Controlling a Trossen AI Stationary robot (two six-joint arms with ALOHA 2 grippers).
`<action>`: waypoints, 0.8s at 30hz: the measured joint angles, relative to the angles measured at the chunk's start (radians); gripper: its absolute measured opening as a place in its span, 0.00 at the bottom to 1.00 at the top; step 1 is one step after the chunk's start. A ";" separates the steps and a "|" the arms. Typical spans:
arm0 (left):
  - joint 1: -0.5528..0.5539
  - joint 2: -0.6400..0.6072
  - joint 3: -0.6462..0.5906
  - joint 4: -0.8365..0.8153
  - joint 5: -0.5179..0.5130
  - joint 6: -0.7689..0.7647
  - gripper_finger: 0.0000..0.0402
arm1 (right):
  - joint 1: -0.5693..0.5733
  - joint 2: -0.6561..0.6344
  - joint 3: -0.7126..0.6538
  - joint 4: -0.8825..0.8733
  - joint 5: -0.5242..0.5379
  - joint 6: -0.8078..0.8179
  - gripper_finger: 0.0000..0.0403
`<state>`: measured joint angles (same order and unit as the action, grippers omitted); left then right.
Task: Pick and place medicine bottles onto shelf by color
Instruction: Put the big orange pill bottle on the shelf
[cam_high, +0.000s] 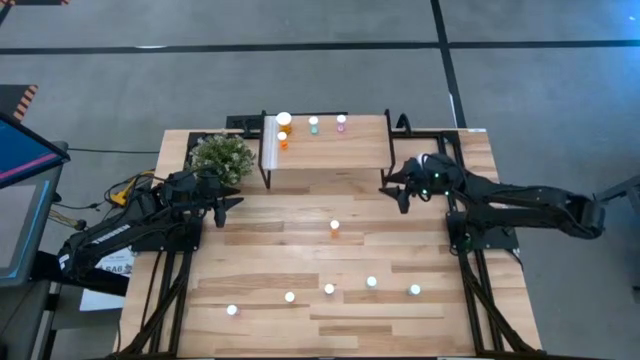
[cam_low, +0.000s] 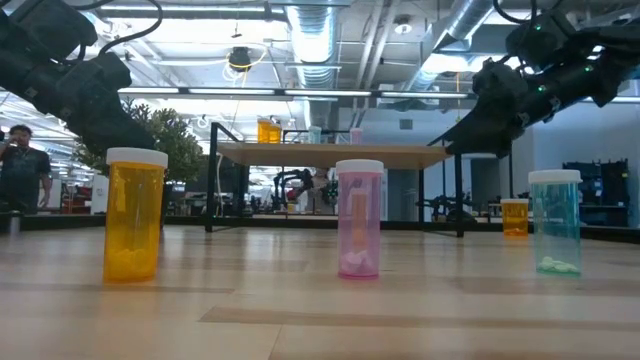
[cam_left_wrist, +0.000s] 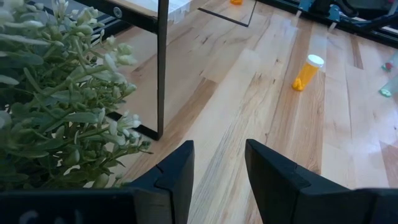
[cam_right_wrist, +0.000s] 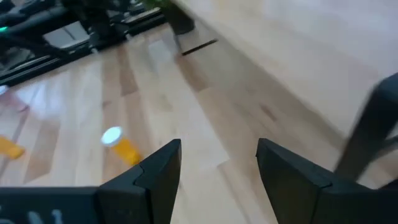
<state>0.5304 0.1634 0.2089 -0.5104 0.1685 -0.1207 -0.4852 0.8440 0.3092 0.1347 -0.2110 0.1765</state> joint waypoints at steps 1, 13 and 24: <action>0.000 0.000 0.000 0.000 0.000 0.000 0.32 | 0.010 0.000 0.000 -0.009 -0.001 0.006 0.58; 0.000 0.000 0.000 0.000 0.000 0.000 0.32 | 0.122 0.000 0.000 -0.146 0.000 0.120 0.58; 0.000 0.000 0.000 0.000 0.000 0.000 0.32 | 0.152 0.000 0.000 -0.213 0.015 0.167 0.58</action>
<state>0.5307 0.1634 0.2089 -0.5104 0.1685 -0.1207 -0.3328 0.8436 0.3092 -0.0788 -0.1957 0.3435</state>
